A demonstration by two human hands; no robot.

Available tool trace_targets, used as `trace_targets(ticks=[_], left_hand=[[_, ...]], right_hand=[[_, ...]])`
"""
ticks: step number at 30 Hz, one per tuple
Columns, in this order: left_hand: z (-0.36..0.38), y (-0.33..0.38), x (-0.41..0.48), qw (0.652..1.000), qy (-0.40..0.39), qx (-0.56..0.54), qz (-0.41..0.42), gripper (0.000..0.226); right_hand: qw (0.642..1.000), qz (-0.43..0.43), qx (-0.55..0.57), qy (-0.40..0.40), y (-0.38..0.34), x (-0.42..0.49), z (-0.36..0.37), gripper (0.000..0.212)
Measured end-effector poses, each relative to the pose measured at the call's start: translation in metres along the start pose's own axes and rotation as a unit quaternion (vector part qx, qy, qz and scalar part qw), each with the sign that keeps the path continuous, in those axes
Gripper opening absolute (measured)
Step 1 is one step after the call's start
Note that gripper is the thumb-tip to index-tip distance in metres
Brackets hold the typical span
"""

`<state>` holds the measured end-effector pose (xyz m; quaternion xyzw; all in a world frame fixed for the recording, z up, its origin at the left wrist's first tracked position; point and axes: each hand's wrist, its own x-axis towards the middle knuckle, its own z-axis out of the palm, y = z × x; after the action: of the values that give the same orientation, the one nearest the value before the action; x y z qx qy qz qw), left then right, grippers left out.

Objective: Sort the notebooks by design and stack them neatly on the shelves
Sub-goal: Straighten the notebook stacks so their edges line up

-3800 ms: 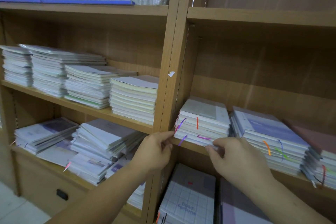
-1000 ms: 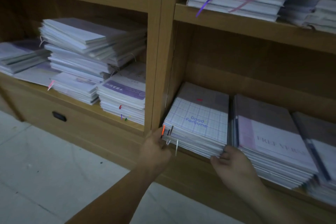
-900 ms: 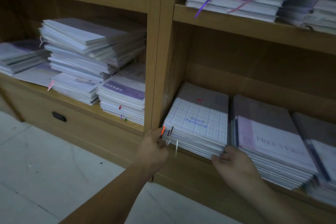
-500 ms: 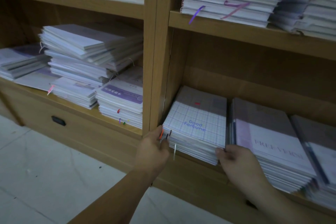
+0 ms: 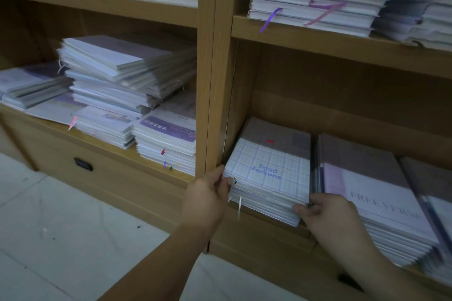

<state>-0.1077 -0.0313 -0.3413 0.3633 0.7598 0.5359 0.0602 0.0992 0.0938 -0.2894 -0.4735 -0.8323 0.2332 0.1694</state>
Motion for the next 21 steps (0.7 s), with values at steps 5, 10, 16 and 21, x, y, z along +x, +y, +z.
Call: trace_targets(ticks=[5, 10, 16, 21], left_hand=[[0.0015, 0.0001, 0.0015, 1.000, 0.015, -0.016, -0.021, 0.030], [0.0037, -0.0027, 0.0020, 0.997, 0.025, -0.049, -0.050, 0.022], [0.0022, -0.0048, -0.0006, 0.999, 0.018, -0.021, -0.020, 0.013], [0.0015, -0.0024, -0.0039, 1.000, 0.008, 0.002, -0.016, 0.018]], right_hand=[[0.999, -0.011, -0.021, 0.027, 0.0017, 0.0010, 0.0043, 0.052], [0.998, -0.021, -0.033, 0.042, 0.0043, 0.0007, 0.0085, 0.050], [0.999, -0.024, -0.023, 0.035, 0.0018, -0.0010, 0.0068, 0.050], [0.999, -0.025, -0.022, 0.042, 0.0061, 0.0015, 0.0086, 0.051]])
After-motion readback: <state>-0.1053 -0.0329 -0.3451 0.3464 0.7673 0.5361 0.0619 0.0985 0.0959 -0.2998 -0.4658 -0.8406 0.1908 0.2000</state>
